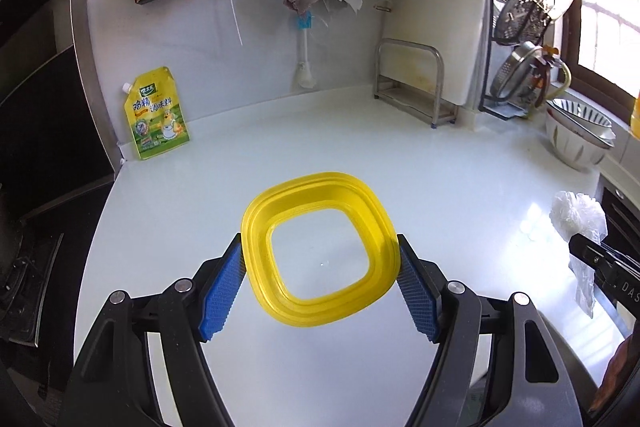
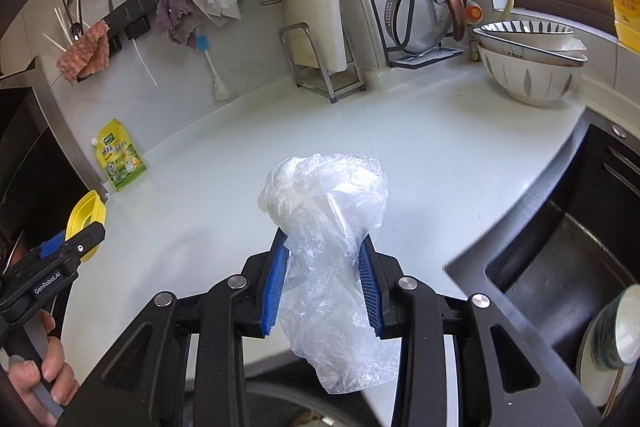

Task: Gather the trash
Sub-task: 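Carry the yellow lid and plastic bag over the basket with both tools, then open both tools to drop the lid and bag into the basket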

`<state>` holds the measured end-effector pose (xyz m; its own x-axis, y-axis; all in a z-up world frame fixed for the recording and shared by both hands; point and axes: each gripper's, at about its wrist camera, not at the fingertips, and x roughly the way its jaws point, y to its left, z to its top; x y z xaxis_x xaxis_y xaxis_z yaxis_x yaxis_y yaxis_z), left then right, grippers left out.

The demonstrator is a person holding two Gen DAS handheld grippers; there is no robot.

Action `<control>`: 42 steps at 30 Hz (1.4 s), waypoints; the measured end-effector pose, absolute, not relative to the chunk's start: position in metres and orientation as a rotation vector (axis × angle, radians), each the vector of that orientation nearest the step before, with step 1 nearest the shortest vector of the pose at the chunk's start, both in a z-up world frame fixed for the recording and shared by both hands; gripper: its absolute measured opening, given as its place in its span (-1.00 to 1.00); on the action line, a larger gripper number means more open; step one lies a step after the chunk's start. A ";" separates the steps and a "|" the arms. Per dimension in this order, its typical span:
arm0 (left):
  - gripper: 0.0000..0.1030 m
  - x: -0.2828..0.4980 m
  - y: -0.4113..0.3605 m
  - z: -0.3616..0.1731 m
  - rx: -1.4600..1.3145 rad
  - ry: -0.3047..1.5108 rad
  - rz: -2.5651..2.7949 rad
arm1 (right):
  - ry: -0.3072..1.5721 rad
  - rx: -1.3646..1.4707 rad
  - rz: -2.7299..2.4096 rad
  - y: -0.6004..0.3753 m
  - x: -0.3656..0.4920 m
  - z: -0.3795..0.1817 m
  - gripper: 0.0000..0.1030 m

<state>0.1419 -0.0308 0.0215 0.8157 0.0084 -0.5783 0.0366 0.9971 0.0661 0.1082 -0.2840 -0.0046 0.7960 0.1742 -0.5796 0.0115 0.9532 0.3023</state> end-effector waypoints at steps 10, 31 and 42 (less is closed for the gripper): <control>0.36 0.037 -0.045 -0.016 0.087 0.725 -0.102 | 0.687 0.257 0.130 -0.246 -0.012 -0.024 -0.35; 0.43 -0.020 -0.055 -0.078 0.067 0.861 -0.145 | 0.810 0.208 0.143 -0.223 -0.077 -0.089 -0.22; 0.74 -0.032 -0.041 -0.074 0.055 0.850 -0.118 | 0.768 0.215 0.133 -0.220 -0.088 -0.082 0.25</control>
